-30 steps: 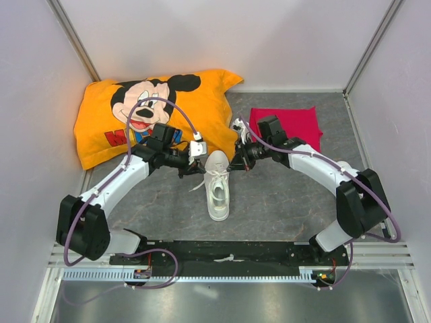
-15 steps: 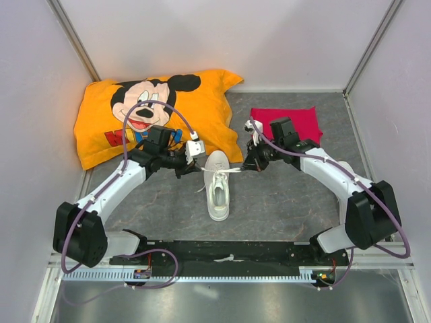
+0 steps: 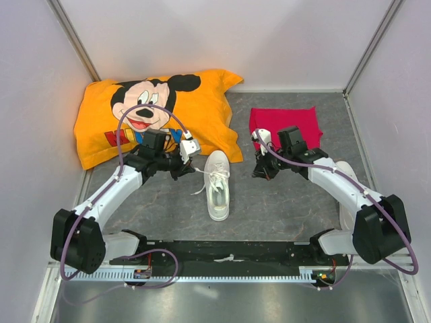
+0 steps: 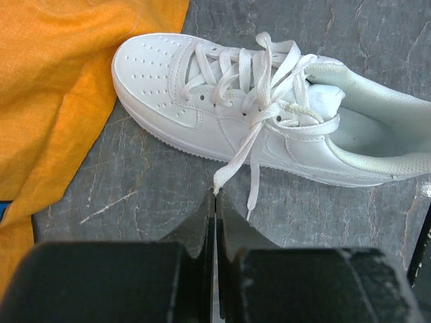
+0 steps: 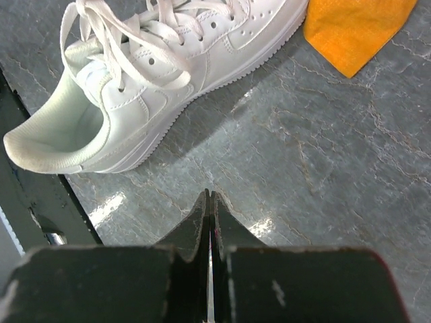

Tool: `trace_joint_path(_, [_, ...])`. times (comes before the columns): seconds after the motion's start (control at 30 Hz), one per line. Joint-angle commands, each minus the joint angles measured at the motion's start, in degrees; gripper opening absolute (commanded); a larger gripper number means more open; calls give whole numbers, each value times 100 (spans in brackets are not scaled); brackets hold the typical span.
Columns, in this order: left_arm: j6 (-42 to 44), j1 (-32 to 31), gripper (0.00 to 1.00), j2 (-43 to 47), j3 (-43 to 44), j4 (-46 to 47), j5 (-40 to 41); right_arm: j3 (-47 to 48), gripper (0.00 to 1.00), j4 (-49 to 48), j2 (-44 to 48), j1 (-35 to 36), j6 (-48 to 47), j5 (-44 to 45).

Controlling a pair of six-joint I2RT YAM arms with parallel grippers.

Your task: Tie the shoes

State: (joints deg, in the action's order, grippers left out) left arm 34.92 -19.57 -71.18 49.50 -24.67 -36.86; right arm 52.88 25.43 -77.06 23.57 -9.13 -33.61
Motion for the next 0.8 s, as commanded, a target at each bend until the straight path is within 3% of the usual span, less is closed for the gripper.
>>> trace_joint_path(0.0, [-371, 32, 1, 183, -107, 383, -154, -85, 0, 93, 252, -46, -335, -48])
trace_joint_path(0.07, [-398, 15, 2, 148, -133, 524, -400, -50, 0, 67, 253, -46, -545, -477])
trace_joint_path(0.1, [-380, 6, 2, 131, -133, 550, -470, -24, 19, 24, 235, -46, -642, -593])
trace_joint_path(0.2, [-196, -55, 2, 43, -116, 594, -708, 90, 59, -205, 104, -46, -1265, -875])
trace_joint_path(0.23, [-74, -116, 2, 25, -98, 603, -761, 134, 62, -266, -10, -46, -1511, -928])
trace_joint_path(0.43, [164, -380, 2, -282, 78, 682, -884, 460, 80, -241, -642, -37, -2997, -1358])
trace_joint_path(0.77, [68, -512, 1, -625, 262, 876, -788, 521, 81, -302, -1382, 419, -4132, -1482])
